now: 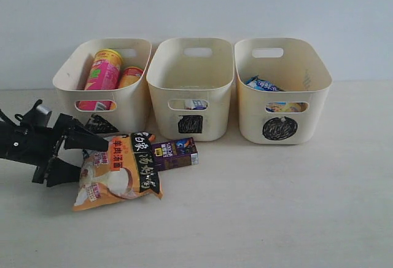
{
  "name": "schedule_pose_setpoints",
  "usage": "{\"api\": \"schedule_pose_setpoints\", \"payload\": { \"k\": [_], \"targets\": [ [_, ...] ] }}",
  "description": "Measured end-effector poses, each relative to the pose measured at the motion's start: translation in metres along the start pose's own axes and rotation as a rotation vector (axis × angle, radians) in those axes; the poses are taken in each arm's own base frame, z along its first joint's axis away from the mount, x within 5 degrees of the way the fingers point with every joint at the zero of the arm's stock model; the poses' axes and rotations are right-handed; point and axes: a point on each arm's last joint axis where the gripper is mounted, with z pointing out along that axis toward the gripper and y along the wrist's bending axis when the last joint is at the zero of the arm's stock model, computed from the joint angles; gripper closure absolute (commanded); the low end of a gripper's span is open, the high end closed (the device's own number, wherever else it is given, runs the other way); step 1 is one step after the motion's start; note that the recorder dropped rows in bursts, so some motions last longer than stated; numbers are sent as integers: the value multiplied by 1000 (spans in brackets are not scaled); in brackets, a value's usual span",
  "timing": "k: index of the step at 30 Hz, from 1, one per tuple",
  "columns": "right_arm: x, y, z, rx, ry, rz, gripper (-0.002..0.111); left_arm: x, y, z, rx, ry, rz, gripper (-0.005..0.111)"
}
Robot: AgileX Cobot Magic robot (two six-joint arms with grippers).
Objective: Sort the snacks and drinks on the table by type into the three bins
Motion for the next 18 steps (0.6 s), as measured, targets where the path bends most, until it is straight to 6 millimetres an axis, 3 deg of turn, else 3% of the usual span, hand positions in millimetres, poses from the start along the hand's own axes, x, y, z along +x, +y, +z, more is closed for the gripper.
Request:
{"api": "schedule_pose_setpoints", "payload": {
  "k": [6, 8, 18],
  "targets": [
    [0, 0, 0, 0, 0, 0, 108, 2, 4, 8, -53, 24, 39, 79],
    [0, 0, 0, 0, 0, 0, 108, 3, 4, 8, -58, 29, 47, 98],
    [0, 0, 0, 0, 0, 0, 108, 6, -3, 4, -46, 56, 75, 102]
  ]
}}
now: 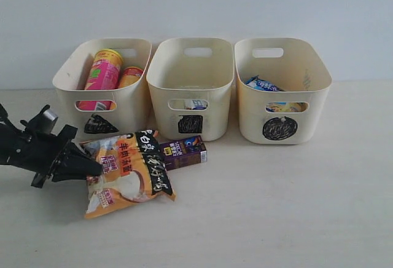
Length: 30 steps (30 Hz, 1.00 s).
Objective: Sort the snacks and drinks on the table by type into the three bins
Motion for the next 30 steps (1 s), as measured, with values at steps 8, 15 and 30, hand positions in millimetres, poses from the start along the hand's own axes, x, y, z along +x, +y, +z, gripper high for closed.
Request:
{"api": "schedule_pose_setpoints", "payload": {
  "k": [8, 15, 30],
  "targets": [
    [0, 0, 0, 0, 0, 0, 108, -2, -43, -32, -27, -30, 138, 102],
    [0, 0, 0, 0, 0, 0, 108, 10, -70, -49, -27, -55, 188, 102],
    [0, 0, 0, 0, 0, 0, 108, 28, -53, -40, -106, -60, 54, 22]
  ]
}}
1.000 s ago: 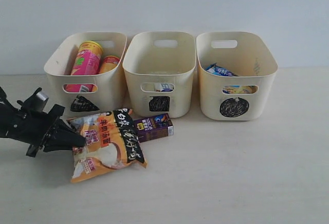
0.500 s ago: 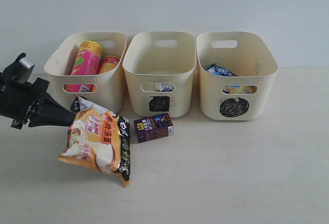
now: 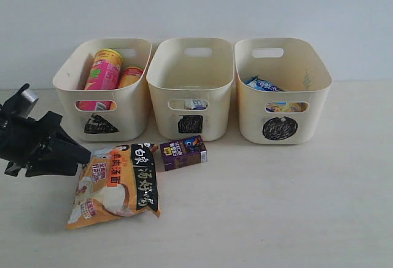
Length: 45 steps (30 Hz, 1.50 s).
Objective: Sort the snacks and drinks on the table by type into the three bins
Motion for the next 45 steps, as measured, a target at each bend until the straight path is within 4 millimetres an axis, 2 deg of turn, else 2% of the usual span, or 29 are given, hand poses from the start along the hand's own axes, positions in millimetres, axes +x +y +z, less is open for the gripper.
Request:
{"api": "schedule_pose_setpoints", "payload": {
  "k": [1, 6, 11, 19, 26, 40, 43, 45],
  "targets": [
    [0, 0, 0, 0, 0, 0, 108, -1, 1, 0, -11, -9, -24, 15],
    [0, 0, 0, 0, 0, 0, 108, -2, 9, 5, -38, -21, -96, 18],
    [0, 0, 0, 0, 0, 0, 108, 2, 32, 25, -34, 5, -184, 18],
    [0, 0, 0, 0, 0, 0, 108, 1, 36, 51, 148, -22, -263, 18],
    [0, 0, 0, 0, 0, 0, 108, 1, 27, 70, 206, 7, -257, 18],
    [0, 0, 0, 0, 0, 0, 108, -7, 1, 98, 163, 12, -169, 24],
    [0, 0, 0, 0, 0, 0, 108, -9, -4, 102, 128, 0, -156, 31],
    [0, 0, 0, 0, 0, 0, 108, -10, -8, 104, 97, -11, -138, 44]
  ]
}}
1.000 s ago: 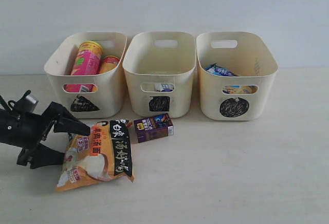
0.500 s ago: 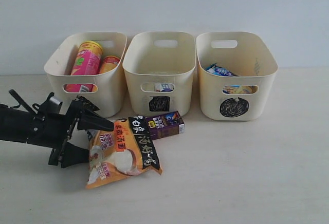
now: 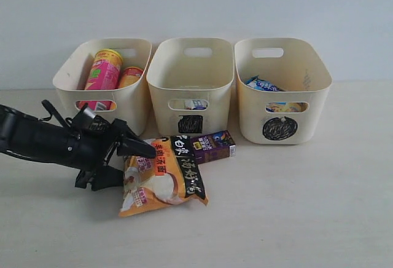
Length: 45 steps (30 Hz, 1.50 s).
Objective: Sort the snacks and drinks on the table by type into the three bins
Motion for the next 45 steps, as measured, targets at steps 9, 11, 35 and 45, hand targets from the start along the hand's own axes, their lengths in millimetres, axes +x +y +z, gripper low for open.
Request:
{"api": "schedule_pose_setpoints", "payload": {
  "k": [9, 11, 35, 45],
  "targets": [
    [0, 0, 0, 0, 0, 0, 108, -3, 2, 3, -96, -51, 9, 102],
    [0, 0, 0, 0, 0, 0, 108, -4, 0, 2, -97, -58, 18, 102],
    [0, 0, 0, 0, 0, 0, 108, 7, -78, -57, -54, -126, 298, 102],
    [0, 0, 0, -3, 1, 17, 108, 9, -87, -64, -38, -132, 299, 102]
  ]
}}
